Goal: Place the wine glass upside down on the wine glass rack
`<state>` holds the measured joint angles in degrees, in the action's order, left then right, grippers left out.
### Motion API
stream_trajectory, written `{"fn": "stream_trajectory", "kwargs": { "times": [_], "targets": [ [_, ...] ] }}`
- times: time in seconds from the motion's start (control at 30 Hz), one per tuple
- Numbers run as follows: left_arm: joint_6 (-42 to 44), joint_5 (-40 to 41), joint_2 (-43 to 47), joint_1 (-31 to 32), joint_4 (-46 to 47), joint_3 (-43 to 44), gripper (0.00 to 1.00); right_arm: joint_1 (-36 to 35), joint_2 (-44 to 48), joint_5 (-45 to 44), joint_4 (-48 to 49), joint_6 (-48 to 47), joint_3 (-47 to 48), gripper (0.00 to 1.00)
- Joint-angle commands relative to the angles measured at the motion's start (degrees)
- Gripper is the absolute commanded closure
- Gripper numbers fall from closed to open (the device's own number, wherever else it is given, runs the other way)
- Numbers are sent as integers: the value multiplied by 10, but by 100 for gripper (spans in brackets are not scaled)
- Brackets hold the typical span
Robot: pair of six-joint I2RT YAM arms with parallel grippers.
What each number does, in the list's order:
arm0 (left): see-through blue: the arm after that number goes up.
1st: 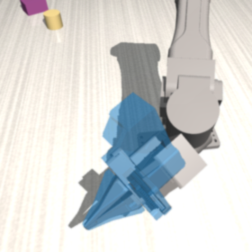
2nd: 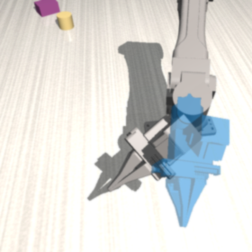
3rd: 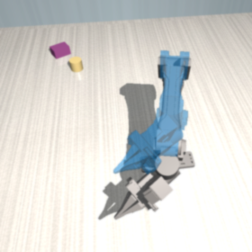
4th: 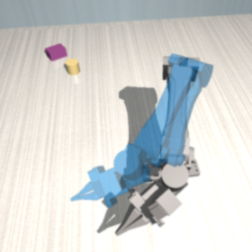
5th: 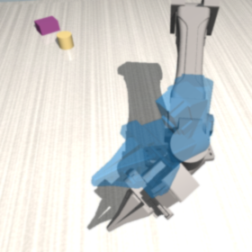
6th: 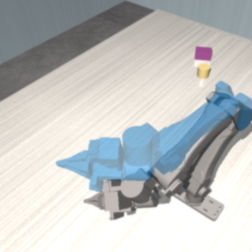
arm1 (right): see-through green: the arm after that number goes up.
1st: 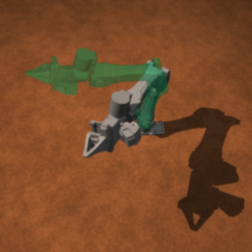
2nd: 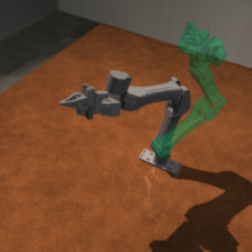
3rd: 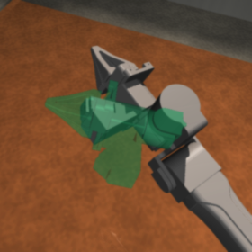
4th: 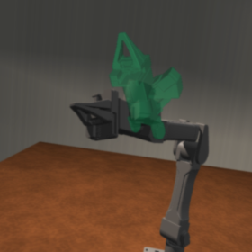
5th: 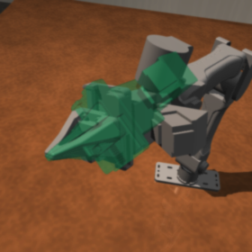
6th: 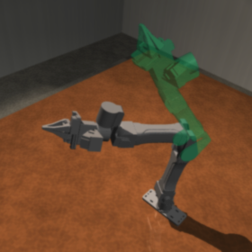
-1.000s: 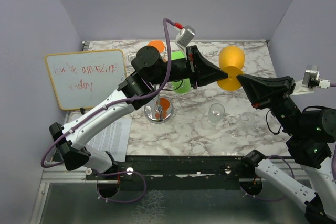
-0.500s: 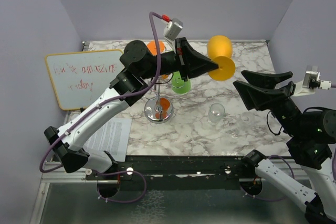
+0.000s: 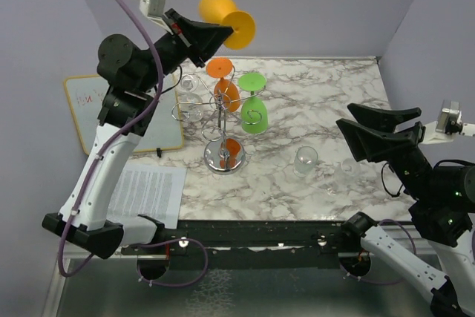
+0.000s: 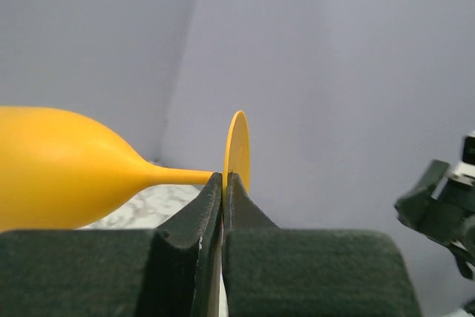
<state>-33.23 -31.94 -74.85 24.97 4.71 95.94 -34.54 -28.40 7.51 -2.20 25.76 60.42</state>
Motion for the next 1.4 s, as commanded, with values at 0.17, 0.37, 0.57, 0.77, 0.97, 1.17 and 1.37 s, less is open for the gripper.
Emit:
{"fn": "stream_trajectory", "kwargs": {
  "times": [0.17,0.37,0.57,0.77,0.97,1.17,1.37],
  "targets": [
    [79,347,95,-58,-168,-29,100,-2,8,-37,-9,3,-15,32],
    [34,500,170,-59,-212,-111,100,-2,8,-50,-16,-2,-20,31],
    [-12,544,251,-59,-307,-159,100,-2,11,-70,-37,-11,-15,32],
    [-51,586,301,-58,-397,-155,100,-3,9,-80,-42,-10,-17,31],
    [-126,534,324,-58,-491,-156,100,-3,-16,-121,-66,3,-10,32],
    [-212,476,361,-58,-505,-202,100,-2,-49,-156,-91,16,-9,33],
    [-283,428,360,-58,-517,-205,100,-2,-73,-193,-87,31,-30,33]
  ]
}}
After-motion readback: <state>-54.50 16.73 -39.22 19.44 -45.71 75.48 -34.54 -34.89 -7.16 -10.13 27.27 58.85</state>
